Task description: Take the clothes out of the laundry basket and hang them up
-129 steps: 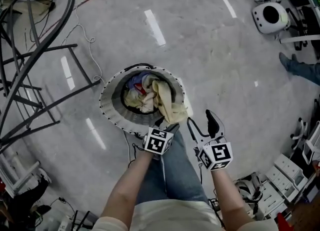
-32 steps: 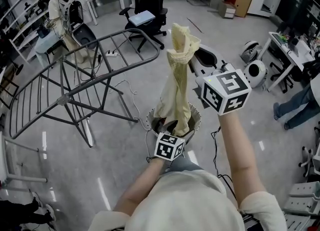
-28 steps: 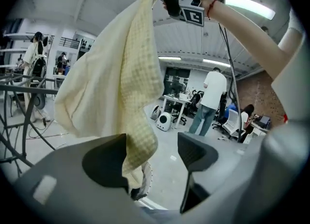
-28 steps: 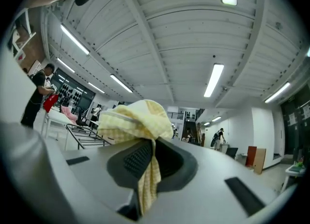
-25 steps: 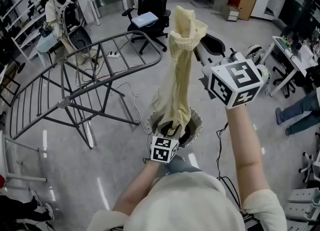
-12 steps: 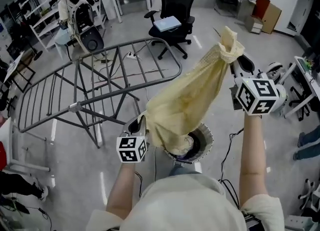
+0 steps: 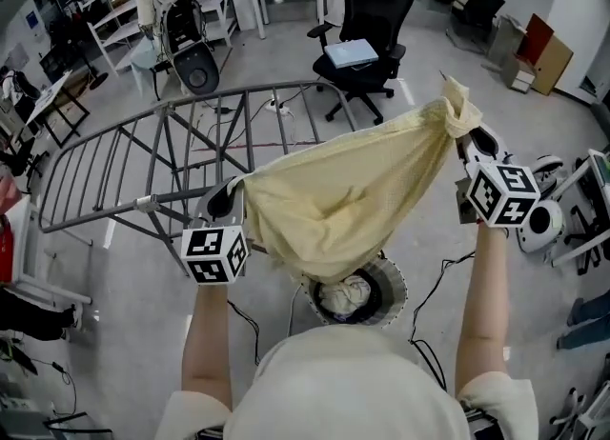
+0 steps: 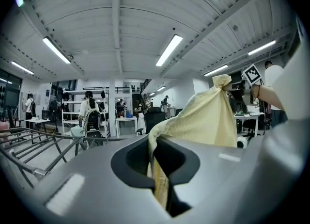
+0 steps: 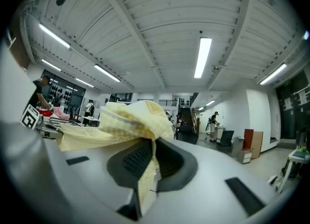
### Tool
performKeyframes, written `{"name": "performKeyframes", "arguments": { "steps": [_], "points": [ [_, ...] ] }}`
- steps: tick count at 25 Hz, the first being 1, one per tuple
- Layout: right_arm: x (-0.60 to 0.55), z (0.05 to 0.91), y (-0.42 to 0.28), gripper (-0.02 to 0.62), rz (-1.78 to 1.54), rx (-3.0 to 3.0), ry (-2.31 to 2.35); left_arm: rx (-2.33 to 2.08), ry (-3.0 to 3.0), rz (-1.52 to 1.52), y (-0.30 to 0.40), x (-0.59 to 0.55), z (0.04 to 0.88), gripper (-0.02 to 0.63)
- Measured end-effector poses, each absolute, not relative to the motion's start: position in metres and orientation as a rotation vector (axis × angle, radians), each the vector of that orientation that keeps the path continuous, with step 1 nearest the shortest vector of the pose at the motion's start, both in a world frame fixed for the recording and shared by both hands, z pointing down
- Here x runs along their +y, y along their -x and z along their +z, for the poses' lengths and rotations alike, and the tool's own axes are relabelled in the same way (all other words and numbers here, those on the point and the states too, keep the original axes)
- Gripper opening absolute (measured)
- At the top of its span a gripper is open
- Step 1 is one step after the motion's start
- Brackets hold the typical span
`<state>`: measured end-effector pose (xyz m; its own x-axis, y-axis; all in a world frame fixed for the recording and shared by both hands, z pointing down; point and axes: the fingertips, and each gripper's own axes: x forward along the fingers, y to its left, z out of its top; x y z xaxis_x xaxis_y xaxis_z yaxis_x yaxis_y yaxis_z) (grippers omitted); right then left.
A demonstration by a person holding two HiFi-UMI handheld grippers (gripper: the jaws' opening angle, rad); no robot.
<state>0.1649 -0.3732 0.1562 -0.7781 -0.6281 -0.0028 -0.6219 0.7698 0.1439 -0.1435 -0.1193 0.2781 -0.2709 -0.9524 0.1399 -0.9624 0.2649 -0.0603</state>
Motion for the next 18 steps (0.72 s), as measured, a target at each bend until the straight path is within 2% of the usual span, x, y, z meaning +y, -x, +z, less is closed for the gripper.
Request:
{"name": "performKeyframes", "arguments": {
  "steps": [18],
  "points": [
    [-0.519,0.135,-0.078,0.023,-0.283,-2.851,-1.045,-2.393,-1.923,0.278,0.157,-0.198,0.255,0.015]
  ]
}}
